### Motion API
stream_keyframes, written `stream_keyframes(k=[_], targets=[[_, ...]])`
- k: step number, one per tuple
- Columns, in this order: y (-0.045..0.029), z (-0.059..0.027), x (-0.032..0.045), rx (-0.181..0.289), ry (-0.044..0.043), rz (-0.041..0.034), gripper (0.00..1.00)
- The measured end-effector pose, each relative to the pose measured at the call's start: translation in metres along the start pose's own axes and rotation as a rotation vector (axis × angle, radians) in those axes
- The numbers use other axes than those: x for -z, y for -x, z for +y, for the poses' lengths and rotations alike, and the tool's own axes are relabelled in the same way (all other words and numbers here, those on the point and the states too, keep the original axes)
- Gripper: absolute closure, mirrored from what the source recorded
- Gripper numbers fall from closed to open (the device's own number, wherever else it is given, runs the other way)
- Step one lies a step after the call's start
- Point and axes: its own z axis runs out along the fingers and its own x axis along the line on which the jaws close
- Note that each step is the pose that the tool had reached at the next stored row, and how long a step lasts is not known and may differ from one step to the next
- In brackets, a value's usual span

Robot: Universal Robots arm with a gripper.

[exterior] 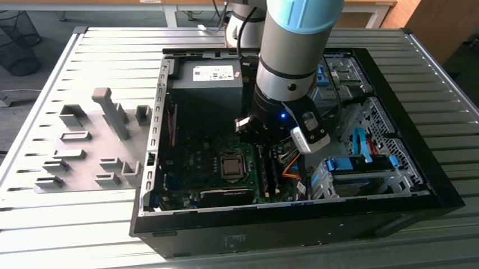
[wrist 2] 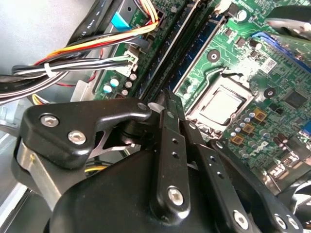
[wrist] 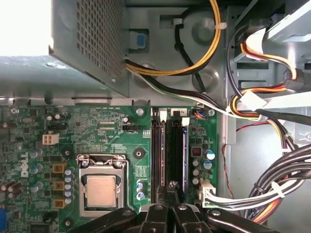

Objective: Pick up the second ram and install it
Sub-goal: 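Press down the second ram until it locks into place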

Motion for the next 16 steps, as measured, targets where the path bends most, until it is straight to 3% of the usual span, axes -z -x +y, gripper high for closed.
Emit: stream_keyframes(k=[10,13,16], targets=[[0.0002,0.0,-0.0119,0.0,-0.0002,0.0005,0.89],[0.0003,0.0004,-0.0092,0.0,0.0021,-0.0002,0.89],[0.0,0.0,0.0013,0.0,-0.0001,0.0006,0.89]])
